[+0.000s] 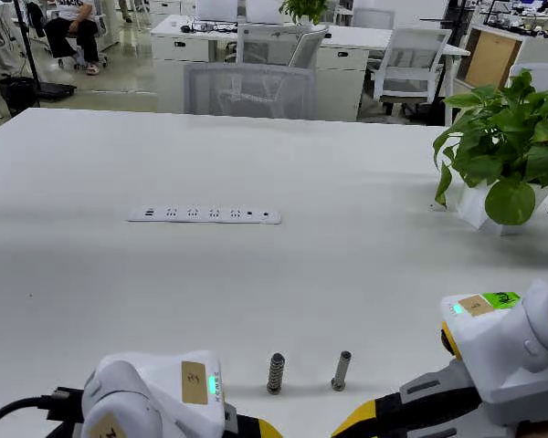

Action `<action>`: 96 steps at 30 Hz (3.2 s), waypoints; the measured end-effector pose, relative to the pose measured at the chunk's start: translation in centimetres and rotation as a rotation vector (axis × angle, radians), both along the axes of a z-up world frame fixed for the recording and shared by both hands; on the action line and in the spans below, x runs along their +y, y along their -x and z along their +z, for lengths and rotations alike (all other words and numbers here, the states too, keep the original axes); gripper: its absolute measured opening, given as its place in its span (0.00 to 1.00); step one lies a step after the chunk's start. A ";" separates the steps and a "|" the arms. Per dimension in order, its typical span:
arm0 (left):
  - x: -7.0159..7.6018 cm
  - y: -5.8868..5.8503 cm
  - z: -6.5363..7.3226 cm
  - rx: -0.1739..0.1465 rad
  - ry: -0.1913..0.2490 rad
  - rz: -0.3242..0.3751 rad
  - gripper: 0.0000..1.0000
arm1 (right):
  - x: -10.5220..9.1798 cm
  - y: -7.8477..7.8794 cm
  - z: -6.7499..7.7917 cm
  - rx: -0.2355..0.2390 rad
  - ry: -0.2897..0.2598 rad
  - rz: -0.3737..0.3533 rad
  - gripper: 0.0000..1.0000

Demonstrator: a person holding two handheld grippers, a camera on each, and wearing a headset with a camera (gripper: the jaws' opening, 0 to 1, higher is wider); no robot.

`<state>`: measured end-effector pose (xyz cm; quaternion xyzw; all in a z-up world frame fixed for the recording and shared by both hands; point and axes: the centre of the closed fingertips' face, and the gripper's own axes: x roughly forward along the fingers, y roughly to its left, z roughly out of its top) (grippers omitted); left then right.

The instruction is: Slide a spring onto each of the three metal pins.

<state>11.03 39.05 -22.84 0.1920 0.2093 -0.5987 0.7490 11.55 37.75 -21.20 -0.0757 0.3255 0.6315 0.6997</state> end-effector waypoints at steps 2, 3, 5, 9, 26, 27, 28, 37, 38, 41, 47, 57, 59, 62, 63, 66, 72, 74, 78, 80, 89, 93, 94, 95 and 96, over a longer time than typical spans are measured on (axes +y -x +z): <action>0.0 0.0 -0.1 0.001 -0.002 -0.001 0.10 | 0.0 0.1 -0.1 0.000 0.006 0.003 0.12; 0.0 0.0 -0.1 0.001 -0.003 0.000 0.10 | 0.0 0.1 -0.1 -0.003 0.008 0.005 0.12; -0.1 0.0 -0.1 0.003 -0.003 0.002 0.10 | 0.0 0.2 0.0 -0.013 0.018 0.009 0.12; -0.2 0.0 -0.2 0.006 -0.006 0.009 0.10 | 0.2 0.1 0.3 -0.053 0.048 0.020 0.12; -0.9 0.2 -0.9 0.036 -0.006 0.030 0.10 | 0.9 0.5 1.0 -0.167 0.128 0.093 0.12; -1.0 0.2 -0.9 0.039 -0.005 0.032 0.10 | 0.9 0.6 1.0 -0.171 0.134 0.099 0.12; -1.0 0.2 -1.0 0.041 -0.004 0.033 0.10 | 0.9 0.6 1.0 -0.179 0.141 0.106 0.12; -1.2 0.2 -1.0 0.034 0.000 0.037 0.10 | 0.6 0.6 0.8 -0.188 0.159 0.120 0.12; -1.2 0.3 -1.0 0.032 0.002 0.036 0.10 | 0.5 0.6 0.9 -0.190 0.161 0.125 0.12; -1.3 0.3 -0.8 0.027 0.012 0.036 0.09 | 0.4 0.6 1.0 -0.213 0.171 0.142 0.16; -1.5 0.2 -0.5 0.022 0.022 0.031 0.09 | 0.3 0.6 1.0 -0.272 0.224 0.217 0.21; -2.1 0.3 -0.1 0.014 0.031 0.017 0.09 | 0.6 0.9 0.4 -0.269 0.280 0.308 0.18; -2.2 0.4 0.1 0.006 0.033 0.014 0.09 | 0.5 1.0 0.0 -0.259 0.295 0.311 0.17; -2.3 0.4 0.2 0.003 0.036 0.011 0.09 | 0.5 1.2 0.0 -0.249 0.292 0.316 0.16; -2.3 0.4 0.3 0.003 0.036 0.011 0.09 | 0.5 1.2 0.0 -0.249 0.293 0.317 0.16; -2.3 0.3 0.4 0.000 0.039 0.008 0.09 | 0.6 1.3 -0.1 -0.245 0.291 0.320 0.15; -2.6 0.4 0.5 -0.002 0.043 0.002 0.09 | 0.6 1.3 -0.1 -0.241 0.292 0.319 0.14; -2.7 0.4 0.5 -0.004 0.042 0.000 0.09 | 0.6 1.4 -0.2 -0.239 0.293 0.320 0.14; -2.7 0.4 0.5 -0.003 0.045 0.000 0.09 | 0.5 1.4 -0.2 -0.237 0.295 0.321 0.13; -2.7 0.4 0.5 -0.005 0.043 -0.002 0.10 | 0.5 1.4 -0.2 -0.234 0.296 0.321 0.13; -2.7 0.6 0.4 -0.004 0.041 -0.008 0.10 | 0.6 1.5 -0.3 -0.211 0.303 0.316 0.12; -2.7 0.7 0.4 -0.005 0.044 -0.008 0.10 | 0.6 1.6 -0.3 -0.212 0.306 0.323 0.12; -2.7 0.7 0.4 -0.003 0.047 -0.005 0.10 | 0.6 1.7 -0.3 -0.213 0.306 0.324 0.12; -2.7 0.7 0.5 -0.001 0.049 -0.002 0.10 | 0.6 1.7 -0.3 -0.213 0.307 0.325 0.12; -2.7 0.8 0.5 0.002 0.054 0.001 0.10 | 0.6 1.7 -0.3 -0.213 0.307 0.326 0.12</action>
